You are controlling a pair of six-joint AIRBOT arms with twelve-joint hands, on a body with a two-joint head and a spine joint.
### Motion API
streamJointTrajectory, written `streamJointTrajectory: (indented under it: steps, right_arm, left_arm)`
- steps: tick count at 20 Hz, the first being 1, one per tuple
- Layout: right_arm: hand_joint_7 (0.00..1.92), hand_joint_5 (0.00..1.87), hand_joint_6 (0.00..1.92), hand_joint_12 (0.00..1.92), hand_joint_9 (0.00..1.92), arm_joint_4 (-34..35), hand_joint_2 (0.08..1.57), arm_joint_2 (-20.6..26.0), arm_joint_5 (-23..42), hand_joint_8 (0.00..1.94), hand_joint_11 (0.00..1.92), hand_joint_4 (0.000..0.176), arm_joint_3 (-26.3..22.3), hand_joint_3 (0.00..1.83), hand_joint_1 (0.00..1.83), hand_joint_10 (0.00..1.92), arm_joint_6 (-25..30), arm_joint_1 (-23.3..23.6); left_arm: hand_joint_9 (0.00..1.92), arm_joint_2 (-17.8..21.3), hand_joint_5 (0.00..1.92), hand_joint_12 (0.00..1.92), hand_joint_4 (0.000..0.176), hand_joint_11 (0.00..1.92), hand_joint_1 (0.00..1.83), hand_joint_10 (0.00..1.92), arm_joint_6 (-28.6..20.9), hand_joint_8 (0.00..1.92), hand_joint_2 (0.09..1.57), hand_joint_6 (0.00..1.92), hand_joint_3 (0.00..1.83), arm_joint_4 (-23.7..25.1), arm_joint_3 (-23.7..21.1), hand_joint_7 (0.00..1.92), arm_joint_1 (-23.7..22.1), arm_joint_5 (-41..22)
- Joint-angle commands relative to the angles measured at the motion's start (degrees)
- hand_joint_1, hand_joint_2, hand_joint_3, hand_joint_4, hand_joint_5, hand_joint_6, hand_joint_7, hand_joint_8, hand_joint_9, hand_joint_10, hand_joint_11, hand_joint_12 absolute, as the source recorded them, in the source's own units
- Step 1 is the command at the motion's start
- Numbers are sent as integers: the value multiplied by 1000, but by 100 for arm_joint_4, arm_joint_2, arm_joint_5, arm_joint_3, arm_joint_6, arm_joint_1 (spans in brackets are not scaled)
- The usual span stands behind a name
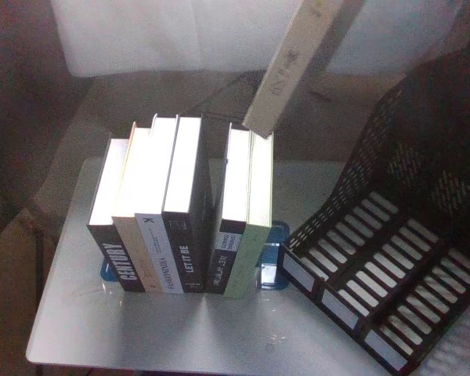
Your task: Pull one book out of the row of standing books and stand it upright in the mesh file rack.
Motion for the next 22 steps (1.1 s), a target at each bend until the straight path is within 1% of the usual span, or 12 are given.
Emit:
streamJointTrajectory:
  steps: [1, 2, 3, 4, 6, 7, 8, 10, 14, 18, 21, 22]
  right_arm:
    - [787, 920, 1070, 1921, 581, -141, 1187, 143, -352, 1397, 271, 0, -43, 0, 1196, 1615, 156, 190]
    - [777, 915, 1071, 1921, 585, -425, 1191, 227, -352, 1421, 298, 0, -98, 1, 1195, 1647, 368, 273]
    - [784, 855, 1165, 1921, 645, -845, 1204, 305, -346, 1328, 388, 0, -146, 5, 1312, 1594, 700, 353]
    - [813, 804, 1163, 1904, 733, -1278, 1199, 375, -316, 1295, 521, 0, -191, 0, 1345, 1545, 1080, 419]
    - [832, 804, 1259, 1917, 669, -2201, 1205, 488, -261, 1249, 334, 0, -287, 2, 1345, 1536, 1747, 536]
    - [822, 815, 1311, 1920, 611, -2448, 1215, 529, -238, 1266, 209, 0, -311, 3, 1339, 1517, 1918, 551]
    - [852, 807, 1305, 1898, 675, -2625, 1202, 575, -209, 1187, 299, 0, -327, 0, 1346, 1499, 2090, 550]
    - [884, 801, 1298, 1914, 771, -2733, 1184, 630, -198, 1024, 486, 0, -333, 0, 1354, 1496, 2207, 525]
    - [815, 768, 1283, 1921, 663, -2857, 1215, 674, -210, 1273, 356, 0, -363, 6, 1343, 1590, 2278, 396]
    - [764, 771, 1131, 1921, 645, -2903, 1231, 661, -209, 1431, 440, 0, -387, 3, 1341, 1662, 2276, 174]
    - [872, 747, 1227, 1790, 819, -2929, 1187, 547, -211, 1152, 624, 0, -344, 0, 1360, 1479, 2275, -97]
    - [862, 759, 1224, 1789, 819, -2931, 1185, 491, -210, 1161, 611, 0, -317, 0, 1359, 1473, 2275, -212]
  left_arm:
    - [0, 17, 45, 0, 50, 0, 520, 0, -28, 0, 1339, 0, 4, -71, 44, 0, -57, -660]
    - [0, 18, 33, 0, 46, 0, 503, 0, -30, 0, 1347, 0, 7, -60, 44, 0, -67, -644]
    - [0, 15, 33, 0, 39, 0, 486, 0, -30, 0, 1356, 1, 9, -47, 44, 0, -82, -621]
    - [0, 14, 20, 0, 48, 0, 477, 0, -25, 0, 1355, 0, 7, -32, 43, 0, -94, -600]
    - [0, 14, 21, 0, 39, 0, 480, 0, -11, 0, 1361, 1, 9, -14, 38, 0, -107, -567]
    - [0, 14, 22, 0, 45, 0, 480, 0, -11, 0, 1356, 2, 6, -12, 36, 0, -110, -565]
    - [0, 20, 21, 0, 48, 0, 479, 0, -11, 0, 1358, 1, 7, -13, 26, 0, -111, -567]
    - [0, 40, 20, 0, 50, 0, 476, 0, -4, 0, 1361, 1, 5, -21, 2, 0, -111, -567]
    - [0, 61, 16, 0, 40, 0, 473, 0, 4, 0, 1375, 2, 9, -21, -42, 0, -110, -544]
    - [0, 65, 51, 0, 16, 0, 505, 0, 3, 0, 1366, 11, 0, -21, -82, 0, -111, -537]
    - [0, 79, 39, 0, 29, 0, 472, 0, 3, 0, 1368, 2, 1, -22, -104, 0, -111, -525]
    - [0, 79, 38, 0, 32, 0, 467, 0, 8, 0, 1366, 1, 0, -25, -115, 0, -111, -516]
